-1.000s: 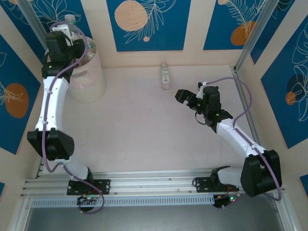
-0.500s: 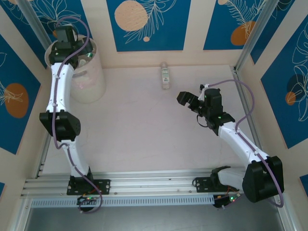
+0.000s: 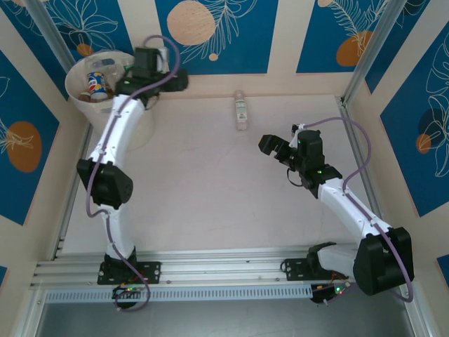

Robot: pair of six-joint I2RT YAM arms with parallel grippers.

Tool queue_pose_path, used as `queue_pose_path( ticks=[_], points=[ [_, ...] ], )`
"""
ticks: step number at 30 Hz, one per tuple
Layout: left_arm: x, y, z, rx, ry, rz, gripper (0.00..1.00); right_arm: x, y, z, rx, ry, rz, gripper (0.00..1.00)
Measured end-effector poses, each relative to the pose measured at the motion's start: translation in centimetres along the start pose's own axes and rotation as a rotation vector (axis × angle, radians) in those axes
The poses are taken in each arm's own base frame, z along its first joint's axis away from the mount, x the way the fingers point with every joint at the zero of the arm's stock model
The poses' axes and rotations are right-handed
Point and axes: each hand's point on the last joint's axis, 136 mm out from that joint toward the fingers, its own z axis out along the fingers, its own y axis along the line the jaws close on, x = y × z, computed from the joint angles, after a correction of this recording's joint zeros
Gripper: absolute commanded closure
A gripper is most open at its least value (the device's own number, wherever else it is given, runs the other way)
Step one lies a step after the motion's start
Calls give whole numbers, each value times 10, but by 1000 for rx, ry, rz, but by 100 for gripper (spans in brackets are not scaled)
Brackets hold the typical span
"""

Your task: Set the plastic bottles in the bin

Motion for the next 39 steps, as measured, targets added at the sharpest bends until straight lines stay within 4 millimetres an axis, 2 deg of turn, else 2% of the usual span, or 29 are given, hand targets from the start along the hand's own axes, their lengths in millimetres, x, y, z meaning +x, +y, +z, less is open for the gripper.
queue_pose_path(
  ticks=[3, 6, 13, 18, 20, 22, 25, 28, 33, 36, 39],
  points=[
    [29, -45, 18, 59, 34, 28, 0, 6, -7, 3, 24, 25, 4, 0],
    [52, -75, 39, 97, 59, 33, 0, 6, -10, 3, 37, 21, 6, 1],
    [89, -111, 87, 157, 88, -19, 0, 6, -16, 0, 63, 2, 6, 0],
    [127, -138, 121, 171, 135, -34, 0, 10, -23, 1, 84, 0, 0, 0],
    [143, -144, 126, 169, 155, -39, 0, 11, -27, 8, 97, 12, -19, 0],
    [155, -146, 127, 167, 167, -43, 0, 11, -32, 22, 133, 57, -36, 0],
    [175, -133, 118, 149, 189, -57, 0, -1, -32, 61, 176, 134, -66, 0],
    [191, -102, 100, 112, 207, -93, 0, -15, -23, 103, 180, 180, -103, 0],
    [185, -53, 73, 63, 160, -171, 0, -18, -16, 170, 230, 266, -177, 0],
    [180, -35, 65, 50, 125, -208, 0, -19, -14, 208, 258, 313, -219, 0],
    [185, -21, 65, 41, 117, -240, 0, -18, -16, 239, 288, 347, -245, 0]
  ],
)
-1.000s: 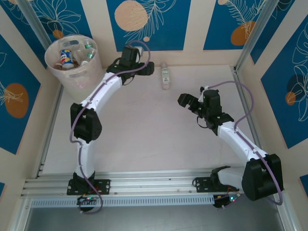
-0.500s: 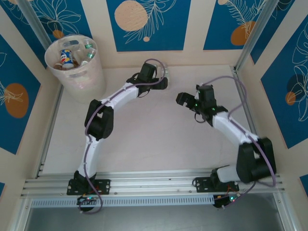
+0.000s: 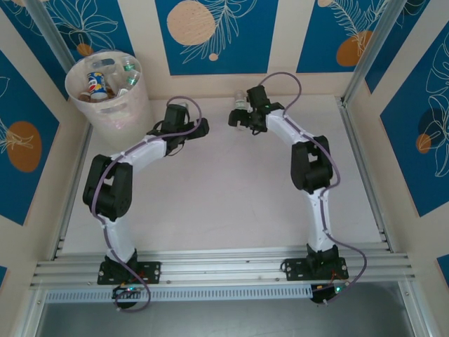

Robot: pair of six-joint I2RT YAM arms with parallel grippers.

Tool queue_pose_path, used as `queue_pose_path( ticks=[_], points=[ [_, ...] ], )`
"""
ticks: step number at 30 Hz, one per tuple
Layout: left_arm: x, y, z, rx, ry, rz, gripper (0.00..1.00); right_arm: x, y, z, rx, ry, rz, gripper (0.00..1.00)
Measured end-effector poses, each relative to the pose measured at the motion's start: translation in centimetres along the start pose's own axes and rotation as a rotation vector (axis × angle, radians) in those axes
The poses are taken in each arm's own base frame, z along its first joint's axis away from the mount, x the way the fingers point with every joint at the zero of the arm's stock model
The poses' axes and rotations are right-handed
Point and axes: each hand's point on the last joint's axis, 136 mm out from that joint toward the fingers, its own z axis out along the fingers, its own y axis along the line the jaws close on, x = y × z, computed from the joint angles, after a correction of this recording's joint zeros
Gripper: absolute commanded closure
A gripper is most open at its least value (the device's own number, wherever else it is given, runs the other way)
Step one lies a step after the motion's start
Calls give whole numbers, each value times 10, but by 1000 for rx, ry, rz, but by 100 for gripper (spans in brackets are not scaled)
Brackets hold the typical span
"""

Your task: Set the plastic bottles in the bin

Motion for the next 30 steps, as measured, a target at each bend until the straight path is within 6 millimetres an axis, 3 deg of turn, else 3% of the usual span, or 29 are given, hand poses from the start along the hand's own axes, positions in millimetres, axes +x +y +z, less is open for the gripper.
queue_pose_path(
  ticks=[4, 9, 16, 22, 30],
  points=[
    [9, 11, 3, 4, 22, -30, 0, -4, -6, 30, 63, 45, -5, 5],
    [7, 1, 9, 61, 31, -45, 0, 3, -16, 58, 109, 91, -10, 26],
    [-7, -26, 54, 164, 66, -61, 0, 13, -21, 59, 109, 92, -26, 46],
    [1, -43, 60, 260, 125, -93, 0, 49, -21, 22, 66, 91, -71, 53],
    [21, -72, 25, 489, 186, -220, 0, 97, 7, -71, -156, -29, -124, 52]
  ],
)
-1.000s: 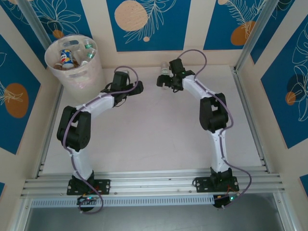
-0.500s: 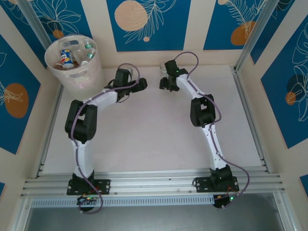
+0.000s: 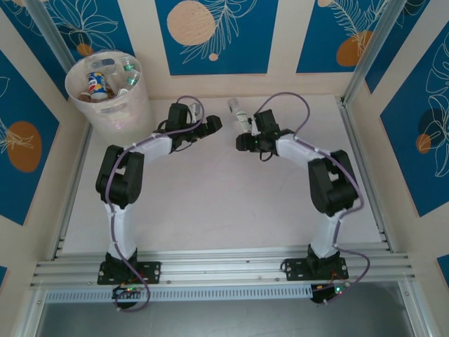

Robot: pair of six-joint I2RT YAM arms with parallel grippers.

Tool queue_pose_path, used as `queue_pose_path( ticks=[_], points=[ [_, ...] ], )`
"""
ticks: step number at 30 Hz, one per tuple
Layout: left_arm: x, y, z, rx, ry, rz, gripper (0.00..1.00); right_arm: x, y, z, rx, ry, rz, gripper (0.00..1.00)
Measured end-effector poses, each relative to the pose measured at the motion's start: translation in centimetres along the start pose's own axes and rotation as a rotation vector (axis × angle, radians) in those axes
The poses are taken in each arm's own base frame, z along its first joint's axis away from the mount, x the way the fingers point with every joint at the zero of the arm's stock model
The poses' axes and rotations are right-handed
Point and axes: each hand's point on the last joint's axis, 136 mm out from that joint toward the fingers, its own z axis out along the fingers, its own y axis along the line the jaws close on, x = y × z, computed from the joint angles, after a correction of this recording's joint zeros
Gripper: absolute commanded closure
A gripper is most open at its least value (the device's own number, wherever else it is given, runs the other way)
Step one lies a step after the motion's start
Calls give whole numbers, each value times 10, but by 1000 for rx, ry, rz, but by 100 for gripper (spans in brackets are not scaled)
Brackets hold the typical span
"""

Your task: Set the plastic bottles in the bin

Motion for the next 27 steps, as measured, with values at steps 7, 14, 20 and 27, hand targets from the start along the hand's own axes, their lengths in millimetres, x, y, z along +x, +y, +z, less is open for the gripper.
queue_pose_path(
  ticks=[7, 14, 20, 27],
  points=[
    [1, -44, -18, 202, -4, -54, 5, 43, 29, -36, -168, 1, -26, 52],
    [1, -67, -22, 246, -8, -18, 11, 57, 58, -45, -314, 12, -57, 52],
    [-1, -70, -21, 241, -10, -23, 22, 54, 77, -51, -407, 0, -85, 51],
    [-15, -71, -22, 204, -53, 20, 50, 64, 94, -54, -478, 39, -115, 50]
  ],
)
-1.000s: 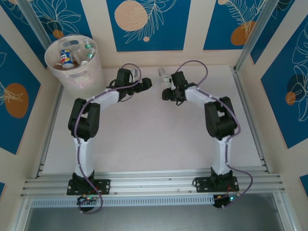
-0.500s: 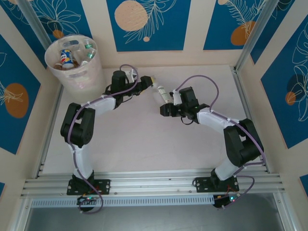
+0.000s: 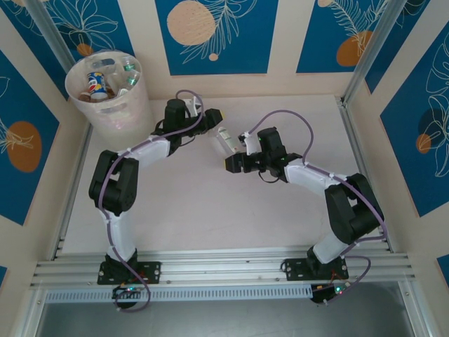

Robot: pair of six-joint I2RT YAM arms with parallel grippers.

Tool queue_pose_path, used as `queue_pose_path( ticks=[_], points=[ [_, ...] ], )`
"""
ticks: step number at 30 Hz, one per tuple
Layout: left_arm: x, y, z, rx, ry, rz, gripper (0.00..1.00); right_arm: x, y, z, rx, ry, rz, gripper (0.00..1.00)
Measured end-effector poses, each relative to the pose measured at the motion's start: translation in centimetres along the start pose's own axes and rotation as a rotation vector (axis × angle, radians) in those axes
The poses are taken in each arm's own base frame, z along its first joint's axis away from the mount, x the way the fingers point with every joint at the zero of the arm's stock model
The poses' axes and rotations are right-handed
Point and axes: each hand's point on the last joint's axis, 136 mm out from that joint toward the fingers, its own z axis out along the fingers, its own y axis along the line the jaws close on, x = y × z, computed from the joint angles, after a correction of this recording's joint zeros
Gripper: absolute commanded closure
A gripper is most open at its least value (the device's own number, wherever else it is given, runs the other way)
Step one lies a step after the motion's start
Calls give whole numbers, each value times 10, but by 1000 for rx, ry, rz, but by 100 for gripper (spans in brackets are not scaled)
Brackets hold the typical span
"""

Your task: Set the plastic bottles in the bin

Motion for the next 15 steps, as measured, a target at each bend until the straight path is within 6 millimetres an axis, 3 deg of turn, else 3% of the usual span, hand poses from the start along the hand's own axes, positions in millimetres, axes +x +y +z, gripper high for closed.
queue_pose_path(
  ticks=[4, 8, 11, 13, 15],
  points=[
    [1, 0, 0, -3, 6, -82, 68, 5, 1, 4, -12, 37, -9, 44],
    [0, -2, 0, -1, 0, -85, 99, 8, 3, 4, -25, 67, -1, 26],
    [0, -5, 0, -4, -1, -64, 100, 10, 7, 0, -25, 77, -13, 15],
    [-1, -7, -3, -14, -5, -49, 100, 9, 10, -6, -21, 74, -25, 0],
    [-7, -11, -9, -27, -28, -7, 100, 4, 17, -17, -17, 56, -46, 0]
  ],
)
